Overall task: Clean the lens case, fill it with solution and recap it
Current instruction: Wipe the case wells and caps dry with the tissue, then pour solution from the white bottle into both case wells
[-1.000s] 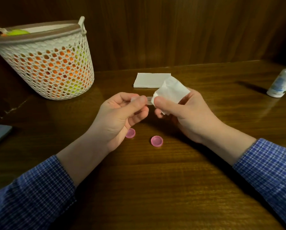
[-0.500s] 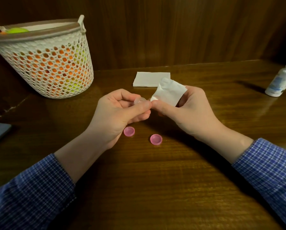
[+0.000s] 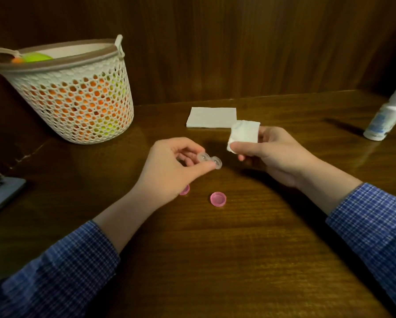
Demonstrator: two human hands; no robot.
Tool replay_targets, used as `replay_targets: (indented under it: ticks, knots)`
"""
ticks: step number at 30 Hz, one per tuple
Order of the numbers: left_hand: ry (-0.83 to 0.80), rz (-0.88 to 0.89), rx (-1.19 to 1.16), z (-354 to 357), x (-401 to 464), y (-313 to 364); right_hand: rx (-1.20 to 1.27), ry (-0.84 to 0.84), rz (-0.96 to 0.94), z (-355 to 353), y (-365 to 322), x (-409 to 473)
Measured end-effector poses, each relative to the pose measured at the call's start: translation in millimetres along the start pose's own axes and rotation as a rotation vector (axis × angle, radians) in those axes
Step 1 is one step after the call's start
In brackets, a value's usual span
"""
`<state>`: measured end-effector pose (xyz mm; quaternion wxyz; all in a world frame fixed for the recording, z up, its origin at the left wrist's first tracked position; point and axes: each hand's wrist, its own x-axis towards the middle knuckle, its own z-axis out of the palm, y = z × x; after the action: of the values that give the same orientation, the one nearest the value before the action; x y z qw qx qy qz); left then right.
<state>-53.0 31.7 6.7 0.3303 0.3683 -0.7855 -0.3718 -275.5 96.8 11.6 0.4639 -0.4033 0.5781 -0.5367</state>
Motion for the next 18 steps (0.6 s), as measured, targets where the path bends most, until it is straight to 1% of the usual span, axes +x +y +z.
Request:
replay_targets:
  ticks: [2, 4, 7, 8, 12, 14, 16, 18]
  knots:
    - [-0.018, -0.017, 0.080, 0.8, 0.4, -0.1, -0.063, 0.074, 0.041, -5.3, 2.0, 10.2]
    - [-0.001, 0.003, 0.196, 2.5, 1.4, -0.1, -0.105, 0.114, 0.065, -3.9, 0.4, 22.7]
    - [0.040, 0.062, 0.446, 5.4, 3.6, -0.5, -0.223, 0.152, 0.020, 6.9, -13.7, 51.0]
    - [0.045, 0.072, 0.491, 5.7, 4.3, -0.9, -0.263, 0.159, -0.013, 12.2, -20.2, 64.0]
    - [0.017, 0.066, 0.522, 5.2, 5.8, -5.5, -0.433, 0.216, -0.109, 29.9, -39.1, 122.6]
    - [0.022, 0.080, 0.535, 6.4, 5.6, -7.5, -0.597, 0.264, -0.081, 33.2, -38.3, 144.5]
    - [0.030, 0.083, 0.529, 6.9, 6.1, -8.8, -0.790, 0.361, -0.030, 30.5, -32.5, 154.4]
    - [0.039, 0.082, 0.527, 6.4, 6.4, -8.7, -0.866, 0.434, -0.080, 21.1, -27.6, 154.0]
